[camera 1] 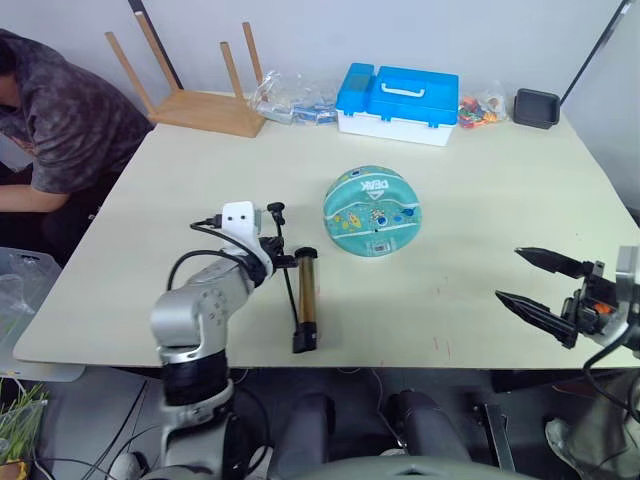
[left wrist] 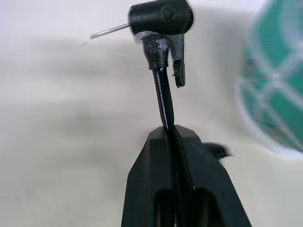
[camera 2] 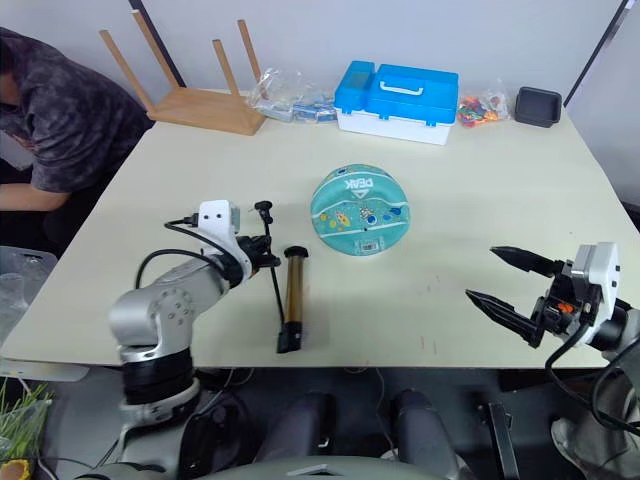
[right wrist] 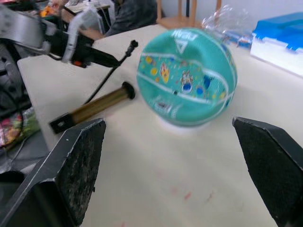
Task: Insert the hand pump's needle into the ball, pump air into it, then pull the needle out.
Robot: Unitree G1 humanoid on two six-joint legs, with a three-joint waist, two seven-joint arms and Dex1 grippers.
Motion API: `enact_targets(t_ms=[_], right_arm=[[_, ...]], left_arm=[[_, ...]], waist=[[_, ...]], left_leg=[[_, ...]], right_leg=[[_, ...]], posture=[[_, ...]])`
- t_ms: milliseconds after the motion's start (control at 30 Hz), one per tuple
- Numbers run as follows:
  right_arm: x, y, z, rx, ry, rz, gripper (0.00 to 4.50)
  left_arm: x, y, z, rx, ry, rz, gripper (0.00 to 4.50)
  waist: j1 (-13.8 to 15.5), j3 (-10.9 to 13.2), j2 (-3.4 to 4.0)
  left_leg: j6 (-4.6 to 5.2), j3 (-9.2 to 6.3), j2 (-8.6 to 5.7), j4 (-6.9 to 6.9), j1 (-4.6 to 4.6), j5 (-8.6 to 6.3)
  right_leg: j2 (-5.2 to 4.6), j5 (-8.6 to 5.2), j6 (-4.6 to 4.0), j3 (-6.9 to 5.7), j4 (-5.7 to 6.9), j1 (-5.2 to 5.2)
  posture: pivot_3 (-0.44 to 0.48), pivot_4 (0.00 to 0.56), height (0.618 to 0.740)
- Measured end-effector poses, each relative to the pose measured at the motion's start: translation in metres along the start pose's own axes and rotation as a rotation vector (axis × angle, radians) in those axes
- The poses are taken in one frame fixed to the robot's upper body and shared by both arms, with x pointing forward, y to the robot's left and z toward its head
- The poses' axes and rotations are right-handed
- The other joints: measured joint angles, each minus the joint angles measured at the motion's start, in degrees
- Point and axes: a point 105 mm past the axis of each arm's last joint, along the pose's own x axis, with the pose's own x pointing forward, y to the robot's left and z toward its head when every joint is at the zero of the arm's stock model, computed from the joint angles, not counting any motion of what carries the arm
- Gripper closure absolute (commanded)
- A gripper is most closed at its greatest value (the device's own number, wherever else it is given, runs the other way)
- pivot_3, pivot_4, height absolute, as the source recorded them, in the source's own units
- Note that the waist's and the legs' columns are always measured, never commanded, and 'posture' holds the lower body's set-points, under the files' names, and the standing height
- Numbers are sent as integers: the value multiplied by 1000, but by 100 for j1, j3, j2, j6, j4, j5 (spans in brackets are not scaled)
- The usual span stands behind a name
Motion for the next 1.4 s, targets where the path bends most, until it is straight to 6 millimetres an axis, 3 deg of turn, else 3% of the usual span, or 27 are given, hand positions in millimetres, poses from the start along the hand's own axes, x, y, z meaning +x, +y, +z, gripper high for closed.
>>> enact_targets(t_ms=[133, 333, 600, 767, 933, 1033, 1167, 1400], right_arm=[[11, 5, 12, -2, -27, -3, 0], [17, 12, 16, 28, -32, 4, 0], [27, 14, 12, 100, 43, -67, 0], [38, 16, 19, 192, 57, -97, 0], [53, 23, 20, 333, 59, -117, 0], [63, 22, 14, 404, 75, -181, 0], [72, 23, 2, 489, 95, -235, 0], [84, 6, -13, 653, 100, -375, 0]], left_arm=[[-12, -9, 12, 93, -6, -123, 4452], [-37, -39, 38, 284, -26, -376, 4452], [-47, -85, 33, 512, 23, -664, 4452], [-32, -106, 29, 660, 19, -747, 4452], [-11, -129, 11, 753, 43, -793, 4452], [3, -143, 4, 767, 40, -780, 4452], [13, -159, -6, 778, 35, -788, 4452], [20, -170, -1, 834, -51, -770, 4452]], waist=[[11, 2, 0], [4, 7, -4], [5, 9, -4], [7, 10, -4], [1, 10, -4], [2, 9, -3], [10, 9, -3], [2, 7, 2]], left_leg=[[0, 0, 0, 0, -4, 0], [1, 0, 1, -3, -9, -1], [1, 2, 2, -4, -10, -1], [3, 4, 1, -4, -11, 0], [9, 0, 3, -6, -31, -4], [10, -4, 2, 4, -87, -3], [10, -14, 2, 1, -97, -3], [11, -13, 4, 1, -95, -3]], right_leg=[[-1, -1, 1, -2, -4, 0], [-4, -2, 2, -4, -15, -1], [-1, -7, 6, -3, -16, -1], [0, -8, 2, -1, -21, -1], [1, 0, -2, -6, -34, -10], [0, 3, 0, -20, -37, -55], [-2, 4, 2, -28, -46, -58], [-1, 5, 1, -28, -46, -57]], posture=[[0, 150, 740], [0, 150, 740], [0, 150, 740], [0, 150, 740], [0, 150, 740], [0, 150, 740], [0, 150, 740], [0, 150, 740]])
